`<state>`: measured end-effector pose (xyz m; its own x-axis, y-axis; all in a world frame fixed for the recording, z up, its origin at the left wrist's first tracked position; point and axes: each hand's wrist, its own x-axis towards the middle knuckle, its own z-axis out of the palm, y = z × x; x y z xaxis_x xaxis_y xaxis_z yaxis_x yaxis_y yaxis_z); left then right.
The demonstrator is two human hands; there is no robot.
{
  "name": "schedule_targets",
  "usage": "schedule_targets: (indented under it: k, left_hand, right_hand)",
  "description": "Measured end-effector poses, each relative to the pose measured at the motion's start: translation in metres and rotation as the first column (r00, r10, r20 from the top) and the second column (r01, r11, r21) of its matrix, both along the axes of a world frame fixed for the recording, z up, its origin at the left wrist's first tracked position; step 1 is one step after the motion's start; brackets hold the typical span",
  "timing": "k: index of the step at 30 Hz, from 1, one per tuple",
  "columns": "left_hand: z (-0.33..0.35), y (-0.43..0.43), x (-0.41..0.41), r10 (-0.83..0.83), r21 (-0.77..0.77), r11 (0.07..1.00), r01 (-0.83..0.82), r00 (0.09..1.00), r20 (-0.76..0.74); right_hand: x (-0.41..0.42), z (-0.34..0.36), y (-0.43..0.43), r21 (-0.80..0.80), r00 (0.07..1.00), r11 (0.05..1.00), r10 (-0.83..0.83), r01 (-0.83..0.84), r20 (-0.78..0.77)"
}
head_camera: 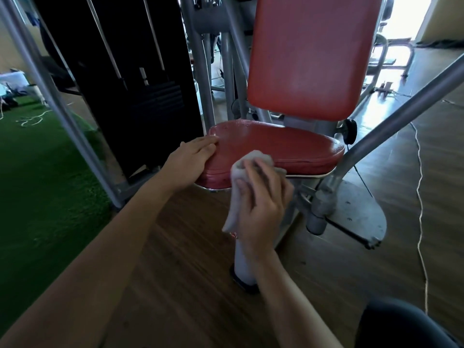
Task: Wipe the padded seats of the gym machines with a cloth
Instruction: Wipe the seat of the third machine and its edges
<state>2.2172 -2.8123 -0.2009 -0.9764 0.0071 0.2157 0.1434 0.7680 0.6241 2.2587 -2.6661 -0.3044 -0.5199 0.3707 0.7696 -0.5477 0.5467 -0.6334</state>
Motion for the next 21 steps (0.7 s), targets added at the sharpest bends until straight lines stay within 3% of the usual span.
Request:
schedule_targets:
  k: [4, 8, 11, 18, 21]
  left_hand:
    - [-0.001, -0.003, -0.001, -0.046, -0.04, 0.998, 0.047, 0.999, 0.021]
    - [0.002, -0.002, 0.0, -0.066, -0.019, 0.998, 0.066, 0.998, 0.007]
    - [0.001, -0.005, 0.001, -0.104, -0.068, 0.992, 0.105, 0.994, 0.015]
    - [-0.004, -0.008, -0.004, -0.086, 0.024, 0.996, 0.086, 0.996, 0.005]
    - [-0.004, -0.007, -0.004, -0.082, 0.024, 0.996, 0.082, 0.997, -0.009]
  right_hand:
    - [-0.011, 0.005, 0.012, -0.13, 0.995, 0.987, -0.089, 0.093, 0.039]
    - [0.011, 0.005, -0.026, -0.024, 0.997, 0.999, 0.021, -0.023, -0.074]
    - [0.012, 0.007, -0.036, 0.064, 0.994, 0.998, 0.022, -0.015, -0.107]
    - [-0.007, 0.01, 0.003, -0.143, 0.998, 0.988, -0.056, 0.054, -0.009]
    - [0.002, 0.007, -0.011, -0.084, 0.999, 0.995, -0.051, 0.051, -0.006]
